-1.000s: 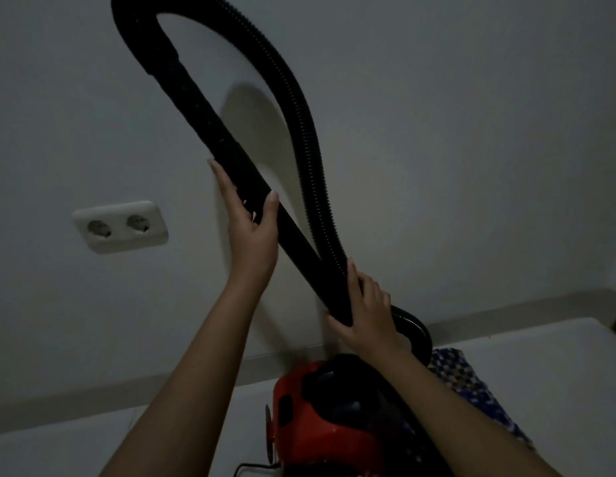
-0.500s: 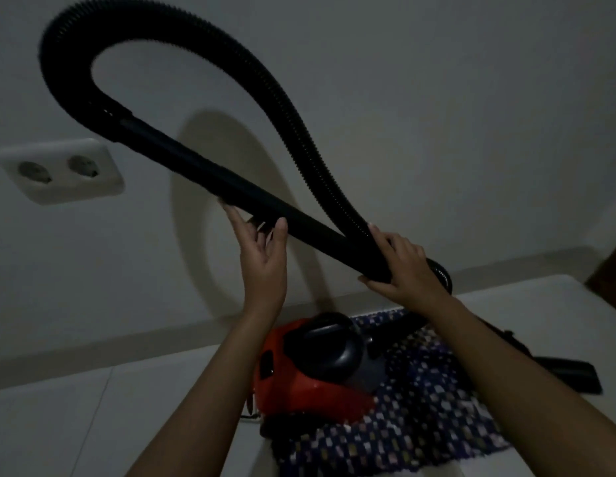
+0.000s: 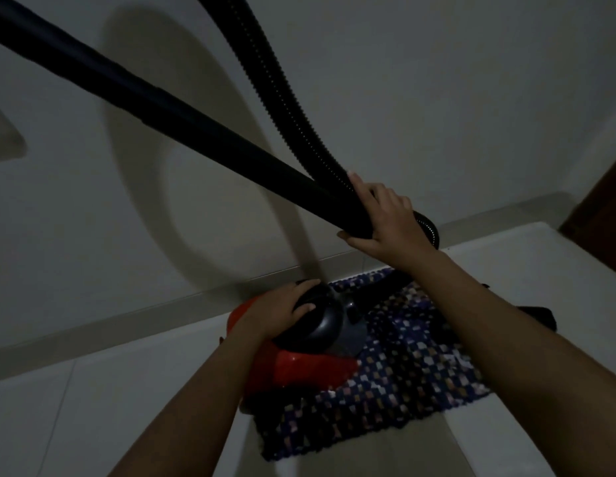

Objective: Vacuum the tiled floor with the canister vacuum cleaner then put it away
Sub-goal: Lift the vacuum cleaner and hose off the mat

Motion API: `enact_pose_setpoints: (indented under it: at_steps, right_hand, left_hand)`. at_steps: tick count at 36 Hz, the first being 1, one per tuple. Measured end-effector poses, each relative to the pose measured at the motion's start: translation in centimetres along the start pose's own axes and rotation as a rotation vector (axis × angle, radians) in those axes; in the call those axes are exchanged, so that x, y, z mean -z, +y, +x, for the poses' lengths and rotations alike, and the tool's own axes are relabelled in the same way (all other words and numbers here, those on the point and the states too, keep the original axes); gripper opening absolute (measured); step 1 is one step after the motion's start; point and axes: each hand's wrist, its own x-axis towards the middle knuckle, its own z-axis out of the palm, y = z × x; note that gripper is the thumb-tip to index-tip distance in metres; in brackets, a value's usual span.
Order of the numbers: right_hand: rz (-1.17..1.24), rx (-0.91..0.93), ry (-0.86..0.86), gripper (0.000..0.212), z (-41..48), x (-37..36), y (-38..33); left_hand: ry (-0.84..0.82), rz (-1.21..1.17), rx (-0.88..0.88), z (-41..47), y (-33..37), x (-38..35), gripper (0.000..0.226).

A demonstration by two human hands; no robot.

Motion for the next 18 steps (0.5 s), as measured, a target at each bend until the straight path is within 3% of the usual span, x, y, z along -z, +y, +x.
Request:
enact_pose_setpoints:
  at_steps: [5,10,18]
  right_hand:
    - [-0.005,-0.017,-0.027,0.082,-0.2,1.4,-0.7]
    - [0.011,-0.032,-0.132,0.081,0.4,5.9,-3.5]
    - [0.057,-0.152,-0.183,0.082,5.7,18.6,-10.1]
  left_hand:
    - [-0.11,-0.059,-0.039,-0.7,1.1,0.9,0.056]
    - [-0.11,-0.108,0.001,-4.7,3.4,2.9,0.054]
    - [-0.145,-0.178,-0.014,-11.8,9.2,15.2,0.053]
